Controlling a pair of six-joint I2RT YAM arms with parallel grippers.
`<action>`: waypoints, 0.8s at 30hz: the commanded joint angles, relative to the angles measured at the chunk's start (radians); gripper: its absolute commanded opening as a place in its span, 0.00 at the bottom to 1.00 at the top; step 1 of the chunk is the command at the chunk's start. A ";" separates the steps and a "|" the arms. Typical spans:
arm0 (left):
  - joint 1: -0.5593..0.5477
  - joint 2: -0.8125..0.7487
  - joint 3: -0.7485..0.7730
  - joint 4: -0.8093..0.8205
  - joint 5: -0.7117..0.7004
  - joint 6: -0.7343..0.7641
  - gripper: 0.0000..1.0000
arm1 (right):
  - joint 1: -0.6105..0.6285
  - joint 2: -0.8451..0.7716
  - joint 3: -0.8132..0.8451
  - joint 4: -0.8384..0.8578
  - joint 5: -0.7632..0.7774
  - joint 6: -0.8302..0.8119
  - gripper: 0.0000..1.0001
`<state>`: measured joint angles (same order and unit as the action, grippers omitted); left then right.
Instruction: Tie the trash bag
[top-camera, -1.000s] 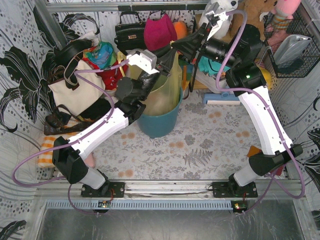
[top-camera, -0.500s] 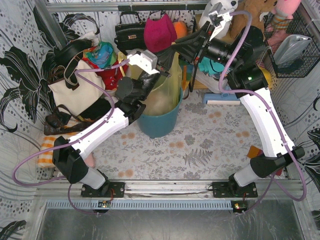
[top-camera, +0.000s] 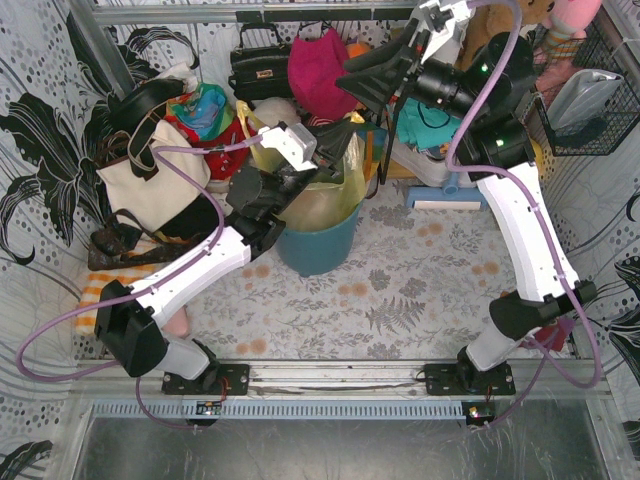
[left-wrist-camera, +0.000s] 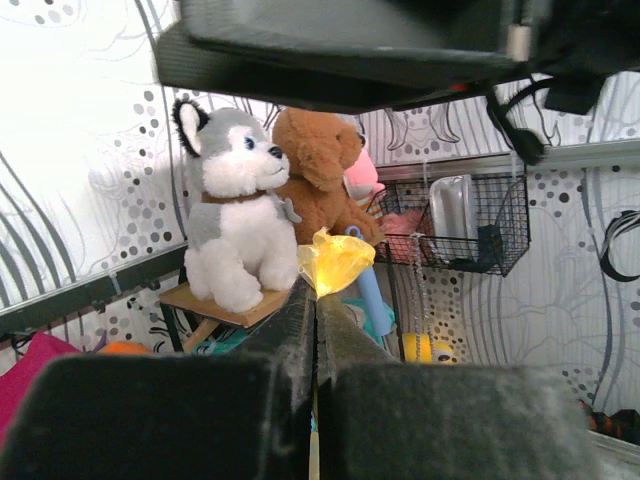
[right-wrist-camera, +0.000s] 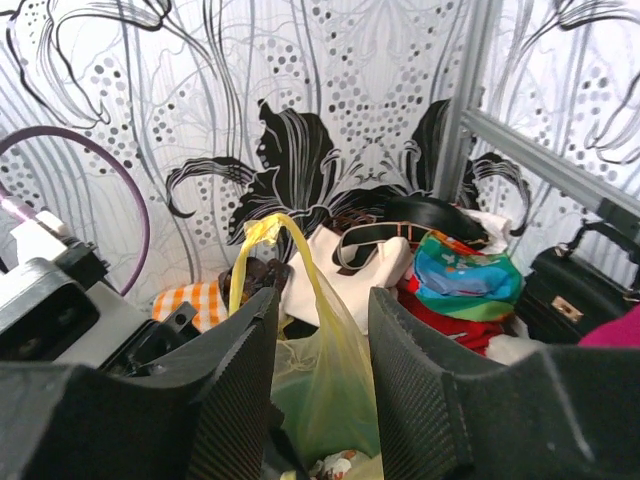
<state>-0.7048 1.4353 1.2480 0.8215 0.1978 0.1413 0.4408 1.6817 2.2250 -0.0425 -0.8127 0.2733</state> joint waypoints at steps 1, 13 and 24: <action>0.005 -0.033 -0.022 0.057 0.037 -0.018 0.00 | 0.035 0.123 0.166 -0.120 -0.115 0.002 0.41; 0.005 -0.128 -0.132 0.056 0.077 -0.046 0.00 | 0.115 0.310 0.361 -0.089 -0.165 0.018 0.59; 0.006 -0.223 -0.270 0.056 0.132 -0.108 0.00 | 0.206 0.374 0.369 -0.044 -0.093 -0.039 0.83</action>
<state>-0.7048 1.2411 1.0058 0.8448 0.2893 0.0719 0.6334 2.0254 2.5534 -0.1684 -0.9306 0.2600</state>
